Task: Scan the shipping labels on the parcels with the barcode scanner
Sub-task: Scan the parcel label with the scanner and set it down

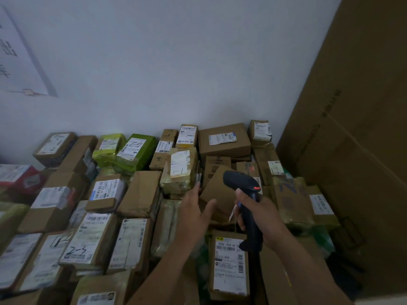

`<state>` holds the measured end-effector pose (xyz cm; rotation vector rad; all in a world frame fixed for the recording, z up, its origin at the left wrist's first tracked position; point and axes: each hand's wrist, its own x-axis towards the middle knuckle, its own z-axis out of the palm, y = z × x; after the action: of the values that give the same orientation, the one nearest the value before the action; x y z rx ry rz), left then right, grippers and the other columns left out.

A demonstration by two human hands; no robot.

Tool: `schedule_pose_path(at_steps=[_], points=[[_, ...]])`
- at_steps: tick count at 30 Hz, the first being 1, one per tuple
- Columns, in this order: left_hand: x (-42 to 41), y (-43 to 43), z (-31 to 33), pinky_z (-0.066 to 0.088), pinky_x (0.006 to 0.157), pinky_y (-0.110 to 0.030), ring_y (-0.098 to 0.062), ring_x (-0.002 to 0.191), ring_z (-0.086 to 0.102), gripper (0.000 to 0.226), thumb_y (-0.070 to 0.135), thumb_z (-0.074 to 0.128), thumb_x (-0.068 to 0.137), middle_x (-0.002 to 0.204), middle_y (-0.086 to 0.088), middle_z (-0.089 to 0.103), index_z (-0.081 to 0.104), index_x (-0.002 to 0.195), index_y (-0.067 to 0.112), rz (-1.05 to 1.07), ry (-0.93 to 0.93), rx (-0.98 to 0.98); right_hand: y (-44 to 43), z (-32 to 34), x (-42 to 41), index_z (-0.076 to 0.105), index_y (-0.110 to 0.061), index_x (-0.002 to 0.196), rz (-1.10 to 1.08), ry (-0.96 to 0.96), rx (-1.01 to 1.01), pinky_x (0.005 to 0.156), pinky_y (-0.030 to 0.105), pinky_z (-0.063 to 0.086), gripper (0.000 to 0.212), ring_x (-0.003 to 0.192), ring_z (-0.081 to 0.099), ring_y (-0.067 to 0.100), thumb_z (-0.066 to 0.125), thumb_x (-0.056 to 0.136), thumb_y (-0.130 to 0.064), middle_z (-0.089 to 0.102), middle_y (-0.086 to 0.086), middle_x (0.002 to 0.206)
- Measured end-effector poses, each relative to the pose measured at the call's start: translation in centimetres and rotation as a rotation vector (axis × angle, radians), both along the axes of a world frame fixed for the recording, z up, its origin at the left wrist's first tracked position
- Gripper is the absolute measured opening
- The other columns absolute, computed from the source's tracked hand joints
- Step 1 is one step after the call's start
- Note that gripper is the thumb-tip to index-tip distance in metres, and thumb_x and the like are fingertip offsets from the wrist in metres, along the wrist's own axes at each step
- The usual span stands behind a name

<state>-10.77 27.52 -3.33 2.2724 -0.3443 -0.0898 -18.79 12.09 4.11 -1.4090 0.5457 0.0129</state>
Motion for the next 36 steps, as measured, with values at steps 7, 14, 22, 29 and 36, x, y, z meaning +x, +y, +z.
schedule_pose_path(at_steps=[7,14,22,29,36], points=[[0.9,6.2,-6.8,0.037,0.106,-0.043,-0.036,0.13,0.04,0.081,0.052,0.059,0.091,0.145,-0.02,0.036,0.023,0.149,0.007,0.307,0.282,0.362,3.0,-0.6,1.2,0.063,-0.001,0.08,0.212,0.003,-0.164,0.051,0.027,0.049,0.03,0.047,0.056,0.018,0.065,0.091,-0.029,0.064,0.011,0.065],[-0.4,6.2,-10.0,0.028,0.113,-0.044,-0.039,0.14,0.023,0.11,0.061,0.069,0.078,0.152,-0.021,0.019,0.009,0.151,0.005,0.37,0.332,0.537,4.3,-1.7,1.3,0.064,-0.008,0.081,0.342,0.032,-0.302,0.047,0.028,0.048,0.023,0.047,0.057,0.022,0.069,0.089,-0.029,0.064,0.003,0.058],[-1.0,7.6,-7.0,0.026,0.114,-0.05,-0.034,0.142,0.025,0.115,0.06,0.073,0.073,0.156,-0.014,0.023,0.01,0.155,0.011,0.459,0.283,0.267,4.9,-1.0,1.0,0.064,-0.01,0.082,0.34,0.05,-0.333,0.049,0.029,0.05,0.023,0.047,0.058,0.02,0.069,0.089,-0.031,0.066,0.002,0.058],[-1.6,10.8,-2.1,0.035,0.113,-0.052,-0.028,0.142,0.031,0.111,0.045,0.083,0.07,0.155,-0.006,0.029,0.018,0.155,0.016,0.536,0.34,-0.209,5.7,0.5,0.5,0.065,-0.005,0.089,0.268,0.035,-0.196,0.049,0.03,0.051,0.023,0.052,0.057,0.021,0.067,0.09,-0.028,0.066,0.011,0.07],[-0.8,14.7,0.7,0.057,0.088,-0.05,-0.023,0.103,0.071,0.055,0.041,0.085,0.071,0.118,0.0,0.07,0.058,0.119,0.035,0.406,0.48,-0.553,6.1,1.7,-0.8,0.063,-0.006,0.085,0.297,0.002,-0.153,0.052,0.033,0.049,0.025,0.05,0.056,0.023,0.067,0.09,-0.031,0.066,0.013,0.068]])
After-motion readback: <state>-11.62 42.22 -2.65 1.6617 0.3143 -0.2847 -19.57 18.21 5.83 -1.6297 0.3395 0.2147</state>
